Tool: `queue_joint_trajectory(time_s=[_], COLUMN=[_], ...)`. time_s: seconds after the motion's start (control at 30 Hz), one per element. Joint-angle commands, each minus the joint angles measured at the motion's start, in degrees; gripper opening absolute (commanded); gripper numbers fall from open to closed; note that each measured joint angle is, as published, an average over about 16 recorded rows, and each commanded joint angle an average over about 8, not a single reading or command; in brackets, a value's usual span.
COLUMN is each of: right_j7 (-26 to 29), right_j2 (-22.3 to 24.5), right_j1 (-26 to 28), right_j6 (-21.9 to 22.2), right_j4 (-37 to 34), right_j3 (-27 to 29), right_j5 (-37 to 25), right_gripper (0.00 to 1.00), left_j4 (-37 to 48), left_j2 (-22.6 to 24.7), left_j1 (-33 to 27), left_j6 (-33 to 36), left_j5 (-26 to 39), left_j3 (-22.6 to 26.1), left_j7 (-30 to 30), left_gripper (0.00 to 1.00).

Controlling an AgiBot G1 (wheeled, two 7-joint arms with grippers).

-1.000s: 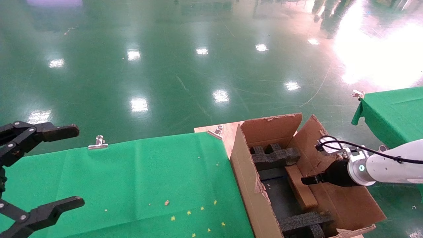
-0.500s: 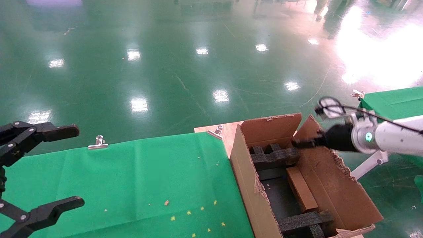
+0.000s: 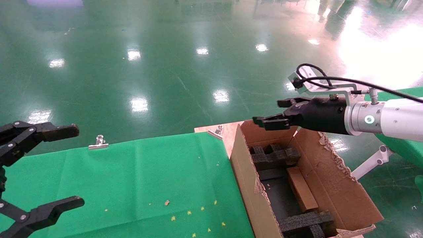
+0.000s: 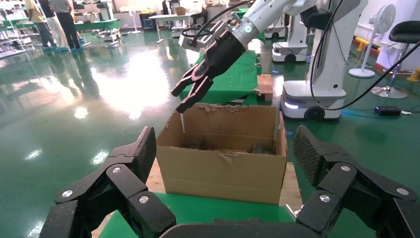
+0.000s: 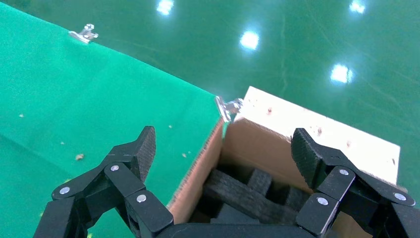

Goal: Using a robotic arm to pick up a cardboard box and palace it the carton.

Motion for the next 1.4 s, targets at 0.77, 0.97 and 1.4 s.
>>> queue_joint_trajectory(time_s=[0.77, 0.97, 1.4], right_j7=[-11.53, -16.04, -25.67], right_j2=[-3.03, -4.56, -7.83], right_j1=[-11.57, -17.13, -29.01], right_j6=[-13.88, -19.59, -31.75], right_j4=[-0.5, -1.0, -2.07], right_j3=[20.42, 29.44, 48.68], right_j5=[6.79, 8.86, 13.26], right_gripper=[1.0, 1.0, 1.0], left_j4=[0.02, 0.02, 0.02], left_j2=[0.0, -0.01, -0.01], left_j1=[0.0, 0.0, 0.0], left_j6=[-0.01, -0.01, -0.01], left_j5=[-0.02, -0.02, -0.02], left_j3=[0.0, 0.0, 0.01], left_j7=[0.01, 0.01, 0.01], left_gripper=[1.0, 1.0, 1.0])
